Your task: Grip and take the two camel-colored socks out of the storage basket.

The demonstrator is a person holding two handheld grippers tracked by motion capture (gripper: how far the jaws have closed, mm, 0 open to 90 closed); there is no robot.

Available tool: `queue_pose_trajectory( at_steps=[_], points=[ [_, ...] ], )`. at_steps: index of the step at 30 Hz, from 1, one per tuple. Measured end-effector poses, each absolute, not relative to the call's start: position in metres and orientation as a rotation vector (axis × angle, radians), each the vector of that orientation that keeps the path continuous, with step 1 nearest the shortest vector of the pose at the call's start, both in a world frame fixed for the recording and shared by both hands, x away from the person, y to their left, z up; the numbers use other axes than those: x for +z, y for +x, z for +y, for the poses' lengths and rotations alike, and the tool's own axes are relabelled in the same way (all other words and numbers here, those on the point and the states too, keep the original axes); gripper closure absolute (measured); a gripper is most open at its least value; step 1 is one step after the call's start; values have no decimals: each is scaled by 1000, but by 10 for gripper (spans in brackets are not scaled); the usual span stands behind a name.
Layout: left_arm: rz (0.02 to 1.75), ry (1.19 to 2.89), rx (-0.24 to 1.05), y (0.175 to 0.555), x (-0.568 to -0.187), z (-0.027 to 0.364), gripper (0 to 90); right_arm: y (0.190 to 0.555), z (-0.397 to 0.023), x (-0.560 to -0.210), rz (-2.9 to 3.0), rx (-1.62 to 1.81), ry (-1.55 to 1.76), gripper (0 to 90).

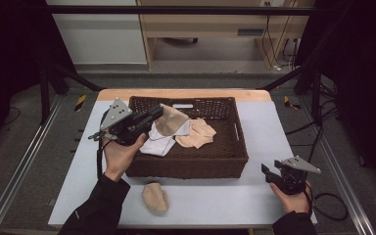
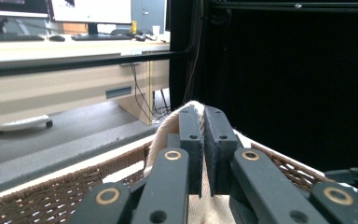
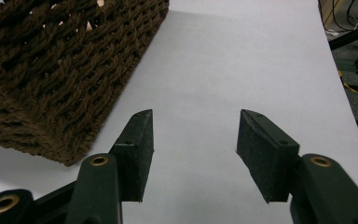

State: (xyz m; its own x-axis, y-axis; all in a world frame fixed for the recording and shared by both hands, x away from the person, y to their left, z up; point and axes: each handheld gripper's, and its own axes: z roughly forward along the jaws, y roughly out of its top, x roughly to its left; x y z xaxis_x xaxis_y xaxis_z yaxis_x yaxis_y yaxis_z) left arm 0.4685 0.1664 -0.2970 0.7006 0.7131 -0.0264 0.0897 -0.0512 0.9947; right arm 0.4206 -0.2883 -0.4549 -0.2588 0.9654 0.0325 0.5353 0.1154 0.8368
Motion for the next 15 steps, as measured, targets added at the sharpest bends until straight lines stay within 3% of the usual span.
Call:
queue_pose_trajectory(
  at_steps=[15],
  points=[
    [581,1553,557,417,-278,182,861,421,-288,-456,1859,1021,1456,462]
  ],
)
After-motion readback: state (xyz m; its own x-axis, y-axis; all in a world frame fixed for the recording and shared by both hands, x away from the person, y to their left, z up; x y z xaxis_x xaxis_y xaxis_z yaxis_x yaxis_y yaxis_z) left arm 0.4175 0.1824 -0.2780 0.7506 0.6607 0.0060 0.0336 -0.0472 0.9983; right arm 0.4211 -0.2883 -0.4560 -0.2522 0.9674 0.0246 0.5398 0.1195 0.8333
